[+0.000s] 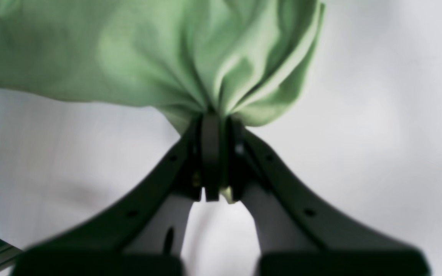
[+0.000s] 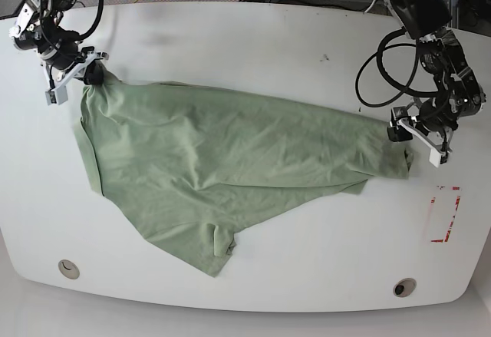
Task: Layout the t-shirt on the table in an organized manner, then fold the t-shirt properly
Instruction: 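Lower the left gripper and grasp the shirt edge opposite the right gripper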
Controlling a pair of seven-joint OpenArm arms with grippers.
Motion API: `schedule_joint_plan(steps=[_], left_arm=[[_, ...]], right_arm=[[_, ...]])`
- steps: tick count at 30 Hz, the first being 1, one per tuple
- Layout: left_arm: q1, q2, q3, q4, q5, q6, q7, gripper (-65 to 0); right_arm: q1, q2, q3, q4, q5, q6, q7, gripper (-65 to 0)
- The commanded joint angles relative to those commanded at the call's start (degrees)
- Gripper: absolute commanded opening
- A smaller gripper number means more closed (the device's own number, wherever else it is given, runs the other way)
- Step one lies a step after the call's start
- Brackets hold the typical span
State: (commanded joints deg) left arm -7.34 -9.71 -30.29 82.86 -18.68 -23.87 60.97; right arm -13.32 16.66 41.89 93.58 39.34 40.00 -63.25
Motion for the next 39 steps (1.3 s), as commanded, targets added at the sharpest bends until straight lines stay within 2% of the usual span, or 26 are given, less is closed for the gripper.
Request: schedule_joint_plan(steps=[5, 13, 17, 18, 20, 25, 27, 36, 39], left_arm=[[-2.46, 0.0, 3.34, -4.31, 0.44, 0.0, -0.53, -23.1], [-5.45, 1.23, 3.87, -13.71, 0.35, 0.0, -5.36, -23.3], [-5.89, 1.85, 4.75, -14.33, 0.18, -0.18, -4.4, -24.0], [-5.89, 1.85, 5.27, -13.71, 0.18, -0.18, -3.78, -25.1], [-5.89, 1.93, 5.89, -11.6, 0.18, -0.26, -2.2, -31.5], [-5.8, 2.9, 5.89, -5.27, 0.18, -0.26, 0.97, -58.1], [-5.8, 2.9, 5.89, -3.52, 0.18, -0.26, 2.37, -61.9], [-6.24, 2.9, 0.97, 10.02, 0.18, -0.26, 7.3, -63.3], [-6.77, 2.81, -0.44, 14.59, -0.26, -1.05, 8.7, -63.3]], right_arm=[[0.0, 0.0, 0.0, 0.0, 0.0, 0.0, 0.0, -65.0], [0.09, 0.18, 0.0, 0.53, 0.0, 0.0, 0.0, -65.0], [0.09, 0.09, 0.0, 2.29, 0.0, 0.0, -0.09, -65.0], [0.09, 0.09, 0.0, 2.73, 0.0, 0.0, -0.09, -65.0], [0.09, 0.0, 0.09, 3.96, 0.0, 0.0, -0.09, -65.0], [0.09, 0.0, 0.26, 7.74, 0.0, 0.0, -0.62, -65.0], [0.26, 0.09, 0.26, 9.05, 0.0, 0.0, -1.58, -65.0], [3.87, -0.09, 3.78, 16.79, 0.09, 0.0, -8.18, -65.0], [5.63, 0.09, 4.48, 18.81, 0.09, 0.0, -10.11, -65.0]])
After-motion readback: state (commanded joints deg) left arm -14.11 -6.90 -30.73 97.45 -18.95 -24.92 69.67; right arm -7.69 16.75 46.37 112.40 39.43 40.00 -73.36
